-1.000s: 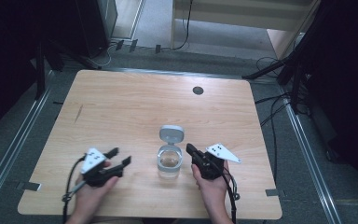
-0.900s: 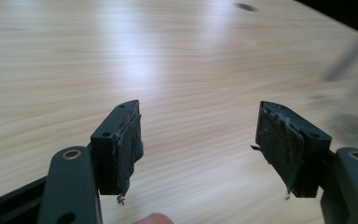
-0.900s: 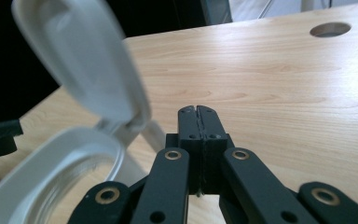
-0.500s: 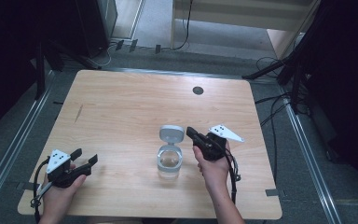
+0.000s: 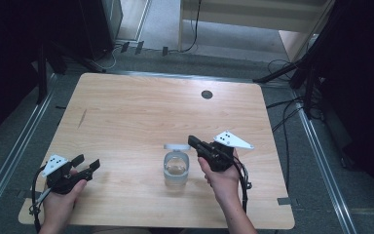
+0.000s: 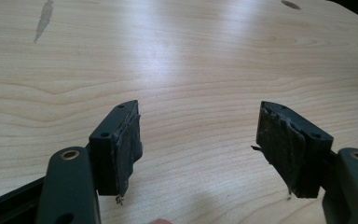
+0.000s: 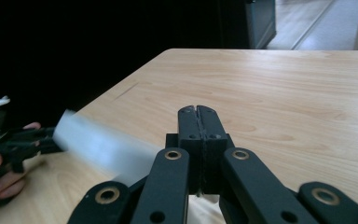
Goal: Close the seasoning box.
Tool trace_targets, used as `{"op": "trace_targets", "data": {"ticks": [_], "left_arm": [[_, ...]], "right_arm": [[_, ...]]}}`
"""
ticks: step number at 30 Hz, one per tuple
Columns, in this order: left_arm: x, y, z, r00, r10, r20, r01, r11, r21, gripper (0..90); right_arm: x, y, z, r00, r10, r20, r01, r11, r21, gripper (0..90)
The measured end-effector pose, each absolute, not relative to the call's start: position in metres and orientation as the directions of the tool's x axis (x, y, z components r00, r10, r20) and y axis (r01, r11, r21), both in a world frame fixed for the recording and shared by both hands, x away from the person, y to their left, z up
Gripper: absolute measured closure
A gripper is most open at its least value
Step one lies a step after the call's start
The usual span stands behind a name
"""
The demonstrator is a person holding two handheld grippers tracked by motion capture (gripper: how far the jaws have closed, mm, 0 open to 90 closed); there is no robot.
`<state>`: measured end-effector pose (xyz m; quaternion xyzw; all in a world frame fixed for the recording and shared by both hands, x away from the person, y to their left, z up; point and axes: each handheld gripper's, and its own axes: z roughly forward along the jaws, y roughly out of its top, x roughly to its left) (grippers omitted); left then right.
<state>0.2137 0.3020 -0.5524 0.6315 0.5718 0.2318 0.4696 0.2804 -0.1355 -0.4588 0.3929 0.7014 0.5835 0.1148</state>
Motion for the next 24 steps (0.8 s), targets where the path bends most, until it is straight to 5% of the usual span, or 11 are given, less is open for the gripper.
{"op": "trace_targets", "data": {"ticks": [2,5,6,9,14,24], "left_arm": [[0.214,0.302,-0.552,0.243,0.939,-0.245,0.505,0.094,0.858,31.6],[0.214,0.303,-0.552,0.243,0.938,-0.246,0.503,0.095,0.859,31.7],[0.214,0.303,-0.552,0.244,0.937,-0.248,0.503,0.096,0.859,31.7],[0.214,0.303,-0.553,0.245,0.937,-0.25,0.502,0.098,0.859,31.7],[0.214,0.303,-0.553,0.248,0.936,-0.25,0.504,0.096,0.858,31.8],[0.214,0.303,-0.553,0.248,0.935,-0.252,0.506,0.096,0.857,32.0]], "right_arm": [[0.275,-0.135,-0.459,-0.674,0.681,0.285,0.409,0.023,0.912,90.0],[0.271,-0.138,-0.461,-0.666,0.699,0.259,0.394,0.035,0.918,78.1],[0.272,-0.143,-0.462,-0.646,0.717,0.263,0.4,0.025,0.916,53.9],[0.273,-0.153,-0.465,-0.596,0.766,0.241,0.397,0.021,0.917,30.3],[0.272,-0.169,-0.469,-0.561,0.797,0.224,0.388,0.014,0.921,21.7],[0.264,-0.216,-0.484,-0.481,0.847,0.226,0.405,-0.014,0.914,21.8]]}}
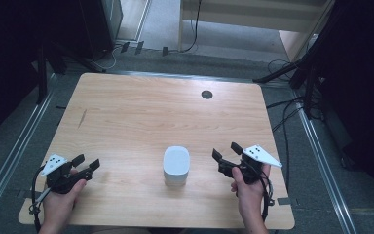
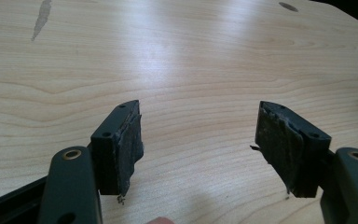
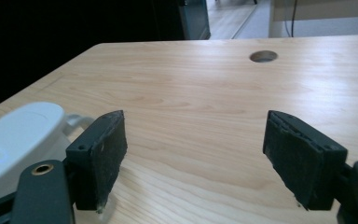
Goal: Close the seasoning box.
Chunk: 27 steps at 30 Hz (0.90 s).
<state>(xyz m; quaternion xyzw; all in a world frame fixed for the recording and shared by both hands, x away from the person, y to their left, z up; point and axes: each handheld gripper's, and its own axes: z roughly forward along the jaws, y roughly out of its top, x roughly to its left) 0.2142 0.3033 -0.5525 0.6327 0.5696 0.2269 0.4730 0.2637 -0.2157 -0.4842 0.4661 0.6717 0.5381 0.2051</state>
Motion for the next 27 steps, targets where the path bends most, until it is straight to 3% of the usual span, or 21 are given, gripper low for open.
{"op": "trace_targets", "data": {"ticks": [27], "left_arm": [[0.214,0.303,-0.553,0.251,0.933,-0.257,0.508,0.1,0.856,32.2]], "right_arm": [[0.21,-0.338,-0.536,-0.254,0.95,0.183,0.486,-0.038,0.873,24.2]]}}
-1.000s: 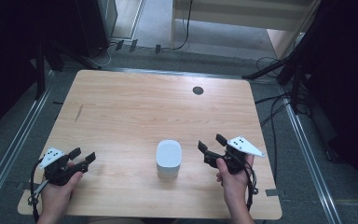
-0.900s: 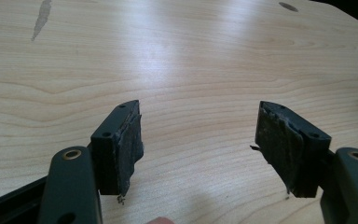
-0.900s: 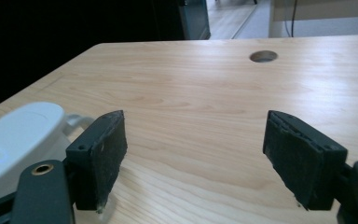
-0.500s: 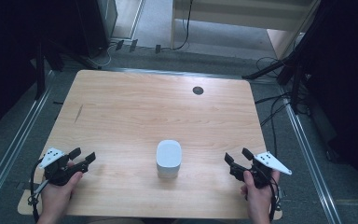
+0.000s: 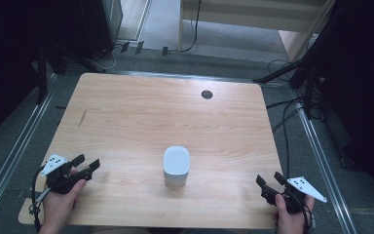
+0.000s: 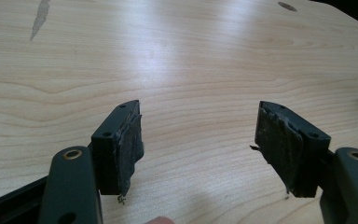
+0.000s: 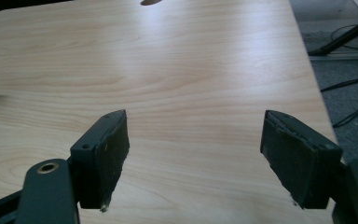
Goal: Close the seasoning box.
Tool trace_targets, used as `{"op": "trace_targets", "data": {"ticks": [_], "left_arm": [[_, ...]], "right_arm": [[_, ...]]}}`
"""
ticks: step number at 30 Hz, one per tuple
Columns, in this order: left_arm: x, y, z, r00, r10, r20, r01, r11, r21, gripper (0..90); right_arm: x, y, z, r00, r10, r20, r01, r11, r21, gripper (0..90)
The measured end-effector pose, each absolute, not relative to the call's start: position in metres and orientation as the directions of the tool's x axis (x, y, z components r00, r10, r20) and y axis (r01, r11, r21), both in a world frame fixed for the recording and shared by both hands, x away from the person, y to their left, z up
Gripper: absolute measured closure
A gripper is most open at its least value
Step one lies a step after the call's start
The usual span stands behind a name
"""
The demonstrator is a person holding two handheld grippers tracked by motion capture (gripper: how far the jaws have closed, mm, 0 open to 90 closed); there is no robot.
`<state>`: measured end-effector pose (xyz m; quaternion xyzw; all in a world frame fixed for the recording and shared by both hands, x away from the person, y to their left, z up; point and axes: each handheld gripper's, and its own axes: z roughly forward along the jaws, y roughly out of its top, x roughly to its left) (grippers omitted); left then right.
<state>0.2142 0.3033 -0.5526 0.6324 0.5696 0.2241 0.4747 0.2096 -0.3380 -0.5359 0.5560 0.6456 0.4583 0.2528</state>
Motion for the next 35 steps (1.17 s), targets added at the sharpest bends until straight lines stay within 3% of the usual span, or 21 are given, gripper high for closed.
{"op": "trace_targets", "data": {"ticks": [20,26,35], "left_arm": [[0.215,0.303,-0.553,0.253,0.932,-0.259,0.511,0.099,0.854,32.6],[0.215,0.303,-0.553,0.251,0.933,-0.258,0.512,0.098,0.853,32.8],[0.215,0.302,-0.552,0.248,0.937,-0.247,0.505,0.093,0.858,41.3]], "right_arm": [[0.2,-0.357,-0.547,-0.219,0.962,0.164,0.5,-0.033,0.865,26.1],[0.201,-0.361,-0.547,-0.201,0.959,0.2,0.504,-0.073,0.861,25.8],[0.202,-0.358,-0.547,-0.187,0.967,0.172,0.503,-0.056,0.862,26.0]]}}
